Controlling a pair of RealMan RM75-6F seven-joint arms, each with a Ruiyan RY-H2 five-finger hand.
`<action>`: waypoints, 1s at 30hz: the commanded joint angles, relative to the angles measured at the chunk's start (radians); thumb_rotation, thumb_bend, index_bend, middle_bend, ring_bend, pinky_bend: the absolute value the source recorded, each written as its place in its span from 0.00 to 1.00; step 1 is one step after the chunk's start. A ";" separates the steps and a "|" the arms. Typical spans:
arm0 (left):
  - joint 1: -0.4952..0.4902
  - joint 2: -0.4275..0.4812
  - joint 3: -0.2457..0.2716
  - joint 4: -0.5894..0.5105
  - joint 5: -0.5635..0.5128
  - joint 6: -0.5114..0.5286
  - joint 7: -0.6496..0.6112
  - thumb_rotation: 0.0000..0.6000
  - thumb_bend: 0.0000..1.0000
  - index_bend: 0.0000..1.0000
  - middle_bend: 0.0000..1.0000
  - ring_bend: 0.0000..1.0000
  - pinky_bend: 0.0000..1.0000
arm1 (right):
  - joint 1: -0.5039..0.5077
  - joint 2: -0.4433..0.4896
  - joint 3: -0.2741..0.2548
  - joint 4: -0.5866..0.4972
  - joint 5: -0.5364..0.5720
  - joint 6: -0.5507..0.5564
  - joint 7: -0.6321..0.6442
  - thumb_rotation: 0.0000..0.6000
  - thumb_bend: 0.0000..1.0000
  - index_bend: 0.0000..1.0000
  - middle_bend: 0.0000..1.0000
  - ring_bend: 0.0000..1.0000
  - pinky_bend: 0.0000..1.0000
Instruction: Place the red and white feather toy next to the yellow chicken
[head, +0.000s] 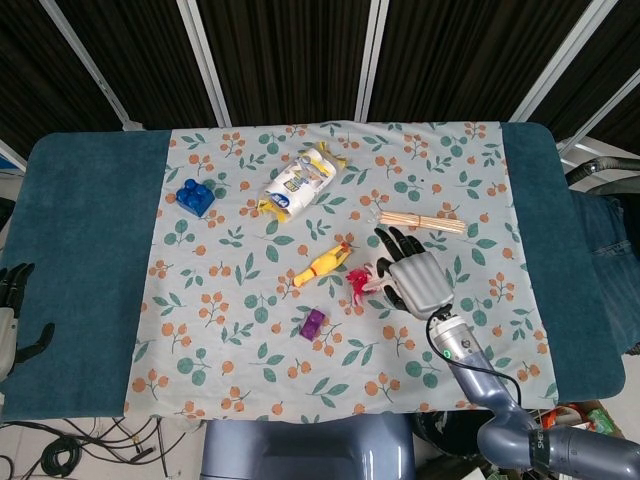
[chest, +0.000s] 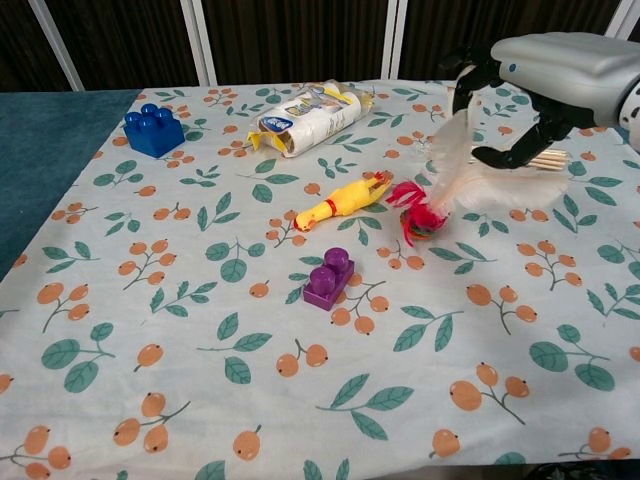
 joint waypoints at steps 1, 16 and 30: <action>0.000 0.000 0.000 0.000 0.000 0.000 0.000 1.00 0.32 0.04 0.06 0.01 0.05 | 0.008 0.005 -0.008 -0.010 -0.002 -0.002 -0.015 1.00 0.27 0.10 0.02 0.01 0.15; 0.000 0.001 0.000 -0.001 -0.002 -0.001 0.000 1.00 0.32 0.04 0.06 0.01 0.05 | 0.003 0.063 -0.003 -0.159 0.013 0.081 -0.079 1.00 0.23 0.00 0.01 0.00 0.15; -0.001 -0.002 0.001 0.002 0.011 0.005 0.000 1.00 0.32 0.04 0.06 0.01 0.05 | -0.197 0.266 -0.076 -0.259 -0.097 0.262 0.122 1.00 0.23 0.00 0.02 0.00 0.15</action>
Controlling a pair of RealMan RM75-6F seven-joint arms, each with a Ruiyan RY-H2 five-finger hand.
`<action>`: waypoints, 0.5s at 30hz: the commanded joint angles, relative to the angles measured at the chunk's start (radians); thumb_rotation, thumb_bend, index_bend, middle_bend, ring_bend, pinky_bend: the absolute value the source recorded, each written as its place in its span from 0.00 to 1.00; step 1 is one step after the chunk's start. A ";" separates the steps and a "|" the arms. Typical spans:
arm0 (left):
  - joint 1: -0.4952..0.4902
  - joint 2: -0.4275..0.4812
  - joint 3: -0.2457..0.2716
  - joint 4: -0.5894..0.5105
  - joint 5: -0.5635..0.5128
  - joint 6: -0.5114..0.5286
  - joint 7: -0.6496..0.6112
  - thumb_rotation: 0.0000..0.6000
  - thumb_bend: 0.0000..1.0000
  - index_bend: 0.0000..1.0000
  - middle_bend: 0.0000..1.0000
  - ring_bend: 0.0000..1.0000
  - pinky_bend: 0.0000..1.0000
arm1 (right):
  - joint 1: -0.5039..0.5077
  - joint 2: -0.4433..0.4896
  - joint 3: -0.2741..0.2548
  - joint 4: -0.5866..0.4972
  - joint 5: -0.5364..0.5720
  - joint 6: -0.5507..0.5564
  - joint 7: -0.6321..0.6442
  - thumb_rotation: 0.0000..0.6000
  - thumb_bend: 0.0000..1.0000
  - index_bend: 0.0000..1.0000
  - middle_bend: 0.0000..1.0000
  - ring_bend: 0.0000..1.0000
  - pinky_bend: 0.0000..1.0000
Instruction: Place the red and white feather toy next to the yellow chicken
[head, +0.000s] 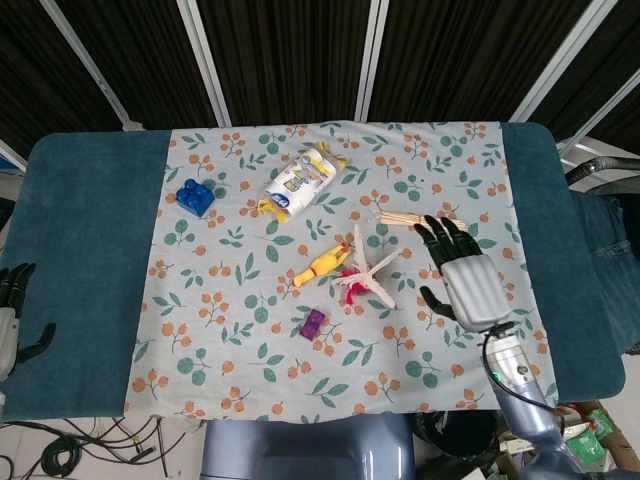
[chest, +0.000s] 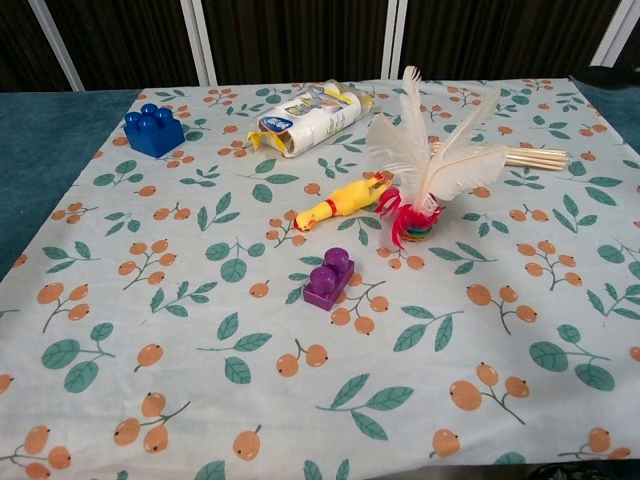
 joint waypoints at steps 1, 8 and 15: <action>0.000 -0.001 0.000 0.001 0.001 0.001 0.001 1.00 0.32 0.04 0.06 0.01 0.05 | -0.062 0.033 -0.058 0.041 -0.052 0.037 0.066 1.00 0.23 0.00 0.02 0.00 0.15; 0.000 -0.003 -0.002 0.001 -0.002 0.003 0.001 1.00 0.32 0.04 0.06 0.01 0.05 | -0.177 0.020 -0.144 0.146 -0.119 0.129 0.240 1.00 0.23 0.00 0.02 0.00 0.15; 0.001 -0.005 -0.002 0.001 0.001 0.007 0.003 1.00 0.32 0.04 0.06 0.01 0.05 | -0.297 -0.055 -0.205 0.291 -0.163 0.263 0.365 1.00 0.23 0.00 0.02 0.00 0.15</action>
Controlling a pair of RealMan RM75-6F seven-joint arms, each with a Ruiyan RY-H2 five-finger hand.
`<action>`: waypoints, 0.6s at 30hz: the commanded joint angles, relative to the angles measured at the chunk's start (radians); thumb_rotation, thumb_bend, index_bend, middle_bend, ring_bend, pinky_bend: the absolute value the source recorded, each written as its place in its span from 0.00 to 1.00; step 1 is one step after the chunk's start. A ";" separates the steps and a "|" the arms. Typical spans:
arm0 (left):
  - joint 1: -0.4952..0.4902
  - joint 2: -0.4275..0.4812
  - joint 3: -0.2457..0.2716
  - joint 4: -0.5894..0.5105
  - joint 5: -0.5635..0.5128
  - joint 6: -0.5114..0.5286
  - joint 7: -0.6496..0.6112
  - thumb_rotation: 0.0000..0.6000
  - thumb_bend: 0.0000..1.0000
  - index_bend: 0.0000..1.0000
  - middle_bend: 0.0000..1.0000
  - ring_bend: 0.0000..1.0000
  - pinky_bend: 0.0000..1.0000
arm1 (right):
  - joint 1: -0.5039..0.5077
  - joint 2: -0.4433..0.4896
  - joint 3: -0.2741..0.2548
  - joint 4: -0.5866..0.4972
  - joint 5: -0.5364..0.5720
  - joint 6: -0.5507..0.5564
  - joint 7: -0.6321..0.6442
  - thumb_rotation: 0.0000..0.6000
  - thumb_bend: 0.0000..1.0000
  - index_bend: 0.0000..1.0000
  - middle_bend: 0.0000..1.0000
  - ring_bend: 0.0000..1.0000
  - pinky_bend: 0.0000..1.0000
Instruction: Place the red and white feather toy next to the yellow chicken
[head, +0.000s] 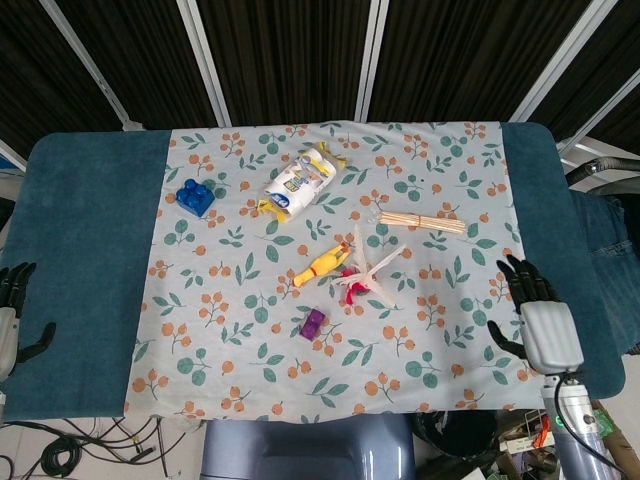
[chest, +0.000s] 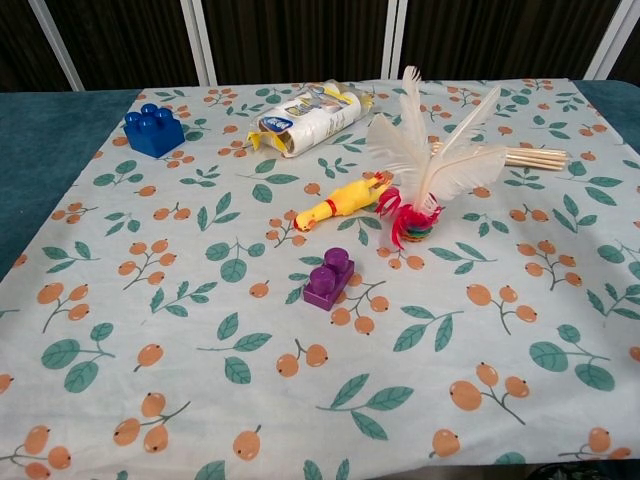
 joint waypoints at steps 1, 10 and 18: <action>0.001 0.000 0.000 0.000 0.001 0.002 -0.001 1.00 0.32 0.04 0.06 0.01 0.05 | -0.074 -0.059 -0.039 0.089 -0.022 0.074 0.082 1.00 0.23 0.00 0.02 0.00 0.15; 0.002 -0.002 0.001 0.001 0.006 0.006 -0.001 1.00 0.32 0.04 0.06 0.01 0.05 | -0.115 -0.105 -0.068 0.287 -0.044 0.076 0.196 1.00 0.23 0.00 0.02 0.00 0.15; 0.002 -0.004 0.000 0.002 0.004 0.007 0.004 1.00 0.32 0.04 0.06 0.01 0.05 | -0.108 -0.094 -0.070 0.385 -0.088 0.061 0.274 1.00 0.23 0.00 0.02 0.00 0.15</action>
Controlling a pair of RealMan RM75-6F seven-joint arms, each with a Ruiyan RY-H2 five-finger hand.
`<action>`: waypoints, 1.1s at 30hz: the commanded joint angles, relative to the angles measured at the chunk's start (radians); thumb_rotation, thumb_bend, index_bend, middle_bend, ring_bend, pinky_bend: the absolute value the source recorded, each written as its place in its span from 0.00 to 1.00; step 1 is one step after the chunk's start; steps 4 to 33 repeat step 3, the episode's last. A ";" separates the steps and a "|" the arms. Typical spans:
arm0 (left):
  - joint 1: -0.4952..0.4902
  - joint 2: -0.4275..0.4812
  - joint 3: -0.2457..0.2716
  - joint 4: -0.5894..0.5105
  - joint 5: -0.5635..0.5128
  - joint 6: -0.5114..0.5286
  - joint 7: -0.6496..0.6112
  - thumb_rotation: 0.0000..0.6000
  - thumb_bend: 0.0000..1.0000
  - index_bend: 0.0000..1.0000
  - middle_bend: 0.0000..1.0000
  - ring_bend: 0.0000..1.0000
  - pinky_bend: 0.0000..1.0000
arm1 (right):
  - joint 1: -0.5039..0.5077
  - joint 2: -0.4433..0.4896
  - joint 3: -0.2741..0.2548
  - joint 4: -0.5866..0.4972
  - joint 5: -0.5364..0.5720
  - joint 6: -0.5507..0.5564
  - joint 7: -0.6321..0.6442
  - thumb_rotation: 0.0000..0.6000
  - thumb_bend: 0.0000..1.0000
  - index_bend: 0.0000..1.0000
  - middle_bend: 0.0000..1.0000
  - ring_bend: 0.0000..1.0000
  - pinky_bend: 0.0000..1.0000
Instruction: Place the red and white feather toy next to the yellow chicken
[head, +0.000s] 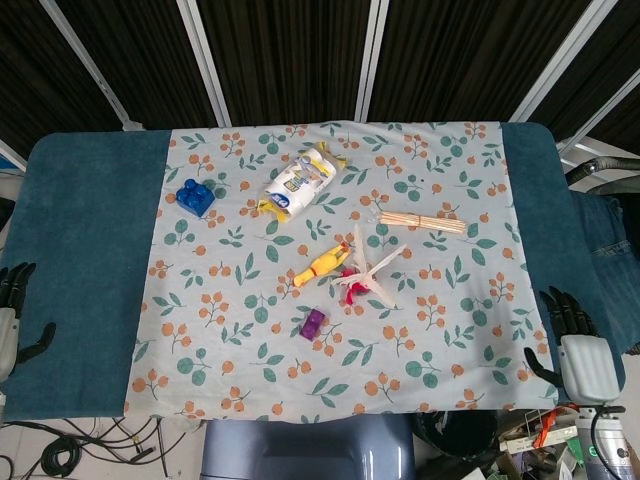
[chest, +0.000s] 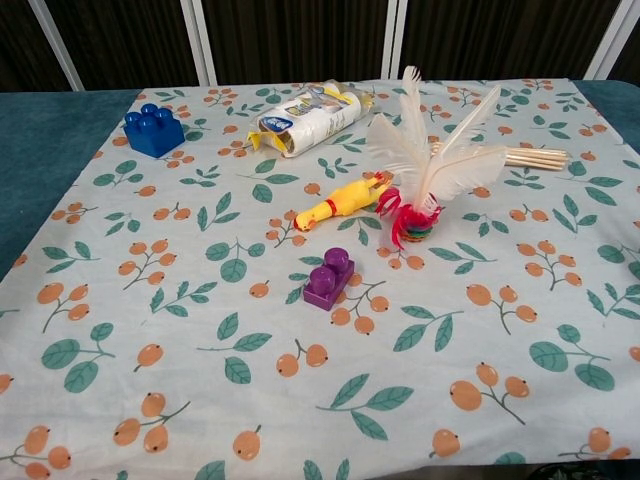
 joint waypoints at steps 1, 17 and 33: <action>0.000 0.000 0.000 0.000 0.000 0.000 0.002 1.00 0.32 0.04 0.06 0.01 0.05 | 0.003 0.007 -0.002 0.033 -0.019 -0.010 0.026 1.00 0.23 0.00 0.02 0.00 0.15; 0.000 -0.001 0.000 0.000 0.000 0.001 0.005 1.00 0.32 0.04 0.06 0.01 0.05 | 0.003 0.011 -0.002 0.043 -0.022 -0.015 0.046 1.00 0.23 0.00 0.02 0.00 0.15; 0.000 -0.001 0.000 0.000 0.000 0.001 0.005 1.00 0.32 0.04 0.06 0.01 0.05 | 0.003 0.011 -0.002 0.043 -0.022 -0.015 0.046 1.00 0.23 0.00 0.02 0.00 0.15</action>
